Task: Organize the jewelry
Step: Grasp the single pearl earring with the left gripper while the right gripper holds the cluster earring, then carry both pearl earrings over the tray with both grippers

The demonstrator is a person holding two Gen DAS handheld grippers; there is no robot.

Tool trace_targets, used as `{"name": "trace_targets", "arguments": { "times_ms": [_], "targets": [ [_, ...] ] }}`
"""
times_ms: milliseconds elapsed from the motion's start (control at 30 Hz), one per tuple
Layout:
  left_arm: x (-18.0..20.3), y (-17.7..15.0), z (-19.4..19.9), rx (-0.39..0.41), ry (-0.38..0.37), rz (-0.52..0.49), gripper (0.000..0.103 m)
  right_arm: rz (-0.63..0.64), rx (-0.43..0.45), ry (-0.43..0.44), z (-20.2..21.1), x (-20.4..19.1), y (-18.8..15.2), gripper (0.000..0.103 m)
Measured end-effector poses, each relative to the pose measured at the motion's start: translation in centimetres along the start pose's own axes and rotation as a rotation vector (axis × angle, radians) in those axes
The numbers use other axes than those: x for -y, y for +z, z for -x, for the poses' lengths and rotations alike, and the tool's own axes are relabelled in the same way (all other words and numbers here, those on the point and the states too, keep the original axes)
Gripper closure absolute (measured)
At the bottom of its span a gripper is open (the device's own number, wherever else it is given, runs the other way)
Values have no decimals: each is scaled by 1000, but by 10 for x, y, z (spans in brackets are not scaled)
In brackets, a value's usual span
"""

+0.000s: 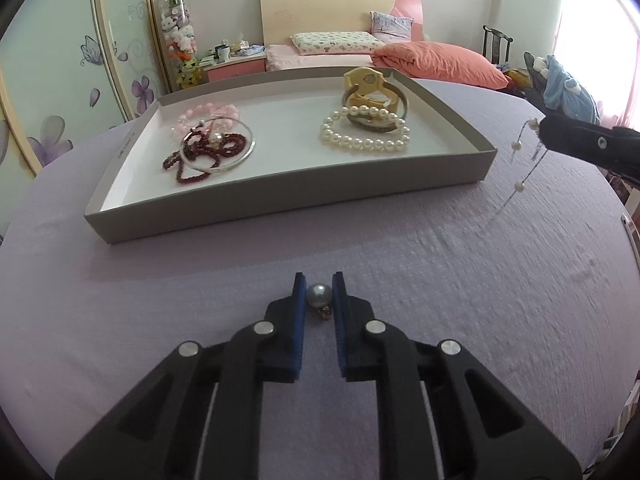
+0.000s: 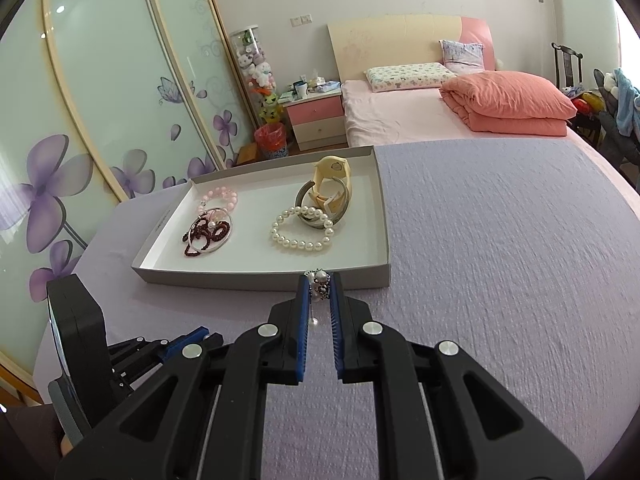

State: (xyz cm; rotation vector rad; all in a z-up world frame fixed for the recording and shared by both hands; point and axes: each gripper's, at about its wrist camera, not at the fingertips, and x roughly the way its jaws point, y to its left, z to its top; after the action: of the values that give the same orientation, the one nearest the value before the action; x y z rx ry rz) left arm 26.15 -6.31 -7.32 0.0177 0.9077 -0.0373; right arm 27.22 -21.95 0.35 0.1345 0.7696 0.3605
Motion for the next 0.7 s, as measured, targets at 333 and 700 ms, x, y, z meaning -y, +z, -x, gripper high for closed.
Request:
{"name": "trace_targets", "arguments": {
  "times_ms": [333, 700],
  "targets": [
    [-57, 1, 28, 45, -41, 64, 90, 10, 40, 20, 4, -11, 16, 92],
    [-105, 52, 67, 187, -44, 142, 90, 45, 120, 33, -2, -35, 57, 92]
  ]
}}
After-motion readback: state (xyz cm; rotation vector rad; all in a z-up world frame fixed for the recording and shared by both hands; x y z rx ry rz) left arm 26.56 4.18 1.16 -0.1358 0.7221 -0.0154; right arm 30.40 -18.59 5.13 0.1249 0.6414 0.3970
